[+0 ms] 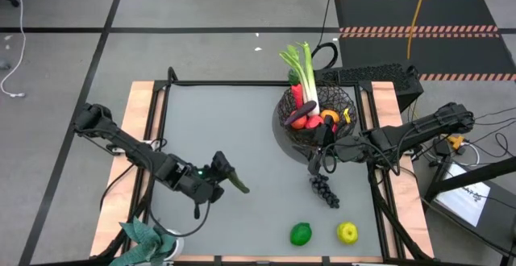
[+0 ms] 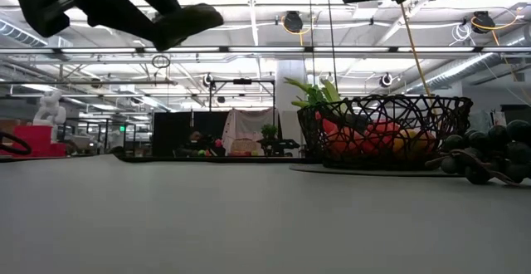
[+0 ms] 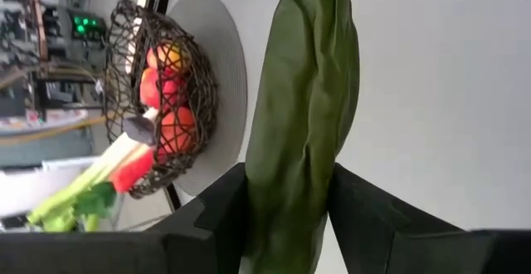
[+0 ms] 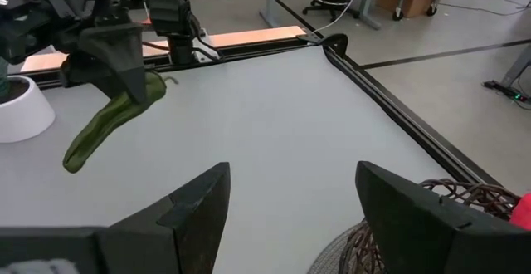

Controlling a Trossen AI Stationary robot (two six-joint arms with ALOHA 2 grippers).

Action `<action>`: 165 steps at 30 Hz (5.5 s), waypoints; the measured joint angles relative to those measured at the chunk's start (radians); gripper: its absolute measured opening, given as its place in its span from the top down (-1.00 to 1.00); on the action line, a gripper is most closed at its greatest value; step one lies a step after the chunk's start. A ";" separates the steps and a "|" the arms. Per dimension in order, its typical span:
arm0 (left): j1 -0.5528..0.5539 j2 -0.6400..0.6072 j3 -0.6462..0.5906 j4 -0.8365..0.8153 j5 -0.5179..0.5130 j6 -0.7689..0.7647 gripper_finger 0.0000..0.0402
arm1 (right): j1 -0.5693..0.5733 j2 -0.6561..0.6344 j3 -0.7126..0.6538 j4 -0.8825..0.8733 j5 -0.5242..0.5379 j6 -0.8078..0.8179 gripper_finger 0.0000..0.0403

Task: Build produce basket
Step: Put the chili pepper into the black wire basket

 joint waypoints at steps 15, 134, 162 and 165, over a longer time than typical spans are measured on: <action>0.000 0.000 0.000 0.100 -0.045 0.083 0.24 | 0.000 0.042 -0.001 0.001 -0.002 0.033 -0.26; 0.018 -0.081 -0.001 0.359 -0.344 -0.307 -0.75 | -0.031 0.136 -0.001 0.135 0.074 -0.140 0.71; 0.013 -0.080 -0.001 0.304 -0.269 -0.500 -0.75 | -0.258 0.079 -0.228 -0.527 0.574 0.378 0.47; 0.013 -0.080 -0.001 0.304 -0.269 -0.500 -0.75 | -0.281 0.078 -0.228 -0.493 0.526 0.372 0.28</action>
